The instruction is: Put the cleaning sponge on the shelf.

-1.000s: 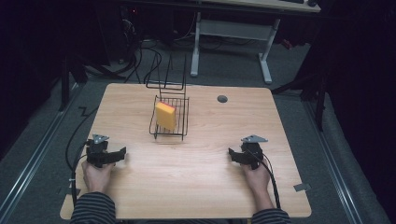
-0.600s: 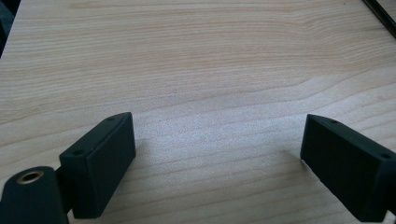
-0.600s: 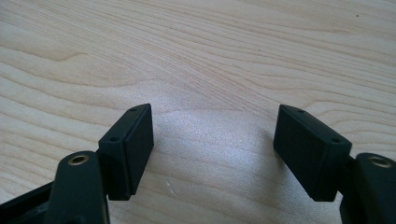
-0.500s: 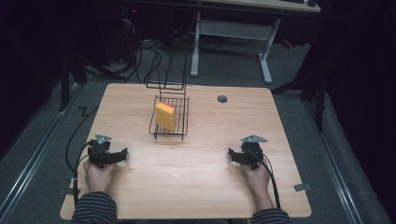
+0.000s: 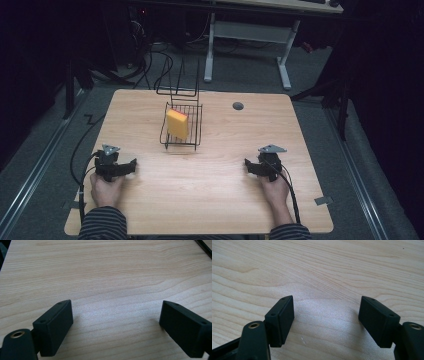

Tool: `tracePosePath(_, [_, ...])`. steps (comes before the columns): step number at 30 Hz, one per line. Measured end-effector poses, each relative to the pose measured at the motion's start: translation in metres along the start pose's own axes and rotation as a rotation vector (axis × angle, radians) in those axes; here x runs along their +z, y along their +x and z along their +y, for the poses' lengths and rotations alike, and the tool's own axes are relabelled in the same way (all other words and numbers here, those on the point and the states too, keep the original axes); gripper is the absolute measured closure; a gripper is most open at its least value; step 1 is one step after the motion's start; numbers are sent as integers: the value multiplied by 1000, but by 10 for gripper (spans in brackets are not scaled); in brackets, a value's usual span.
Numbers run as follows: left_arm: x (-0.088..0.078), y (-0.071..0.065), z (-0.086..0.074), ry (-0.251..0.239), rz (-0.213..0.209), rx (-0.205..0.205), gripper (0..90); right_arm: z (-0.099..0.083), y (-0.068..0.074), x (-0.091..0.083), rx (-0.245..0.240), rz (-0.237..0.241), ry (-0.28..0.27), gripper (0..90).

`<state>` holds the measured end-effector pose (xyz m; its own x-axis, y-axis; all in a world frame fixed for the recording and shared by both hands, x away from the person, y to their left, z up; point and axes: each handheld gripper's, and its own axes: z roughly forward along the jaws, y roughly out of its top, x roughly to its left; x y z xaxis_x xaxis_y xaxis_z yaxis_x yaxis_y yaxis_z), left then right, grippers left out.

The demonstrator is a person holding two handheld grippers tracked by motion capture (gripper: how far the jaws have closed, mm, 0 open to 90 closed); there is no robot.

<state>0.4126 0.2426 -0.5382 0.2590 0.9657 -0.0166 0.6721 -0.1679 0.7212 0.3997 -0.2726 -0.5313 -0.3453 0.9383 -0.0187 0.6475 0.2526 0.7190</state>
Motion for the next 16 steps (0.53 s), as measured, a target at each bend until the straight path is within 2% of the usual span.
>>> tracePosePath(16, [-1, -1, -1, -5, 0, 0, 142, 0, 0, 0, 0, 0, 0, 291])
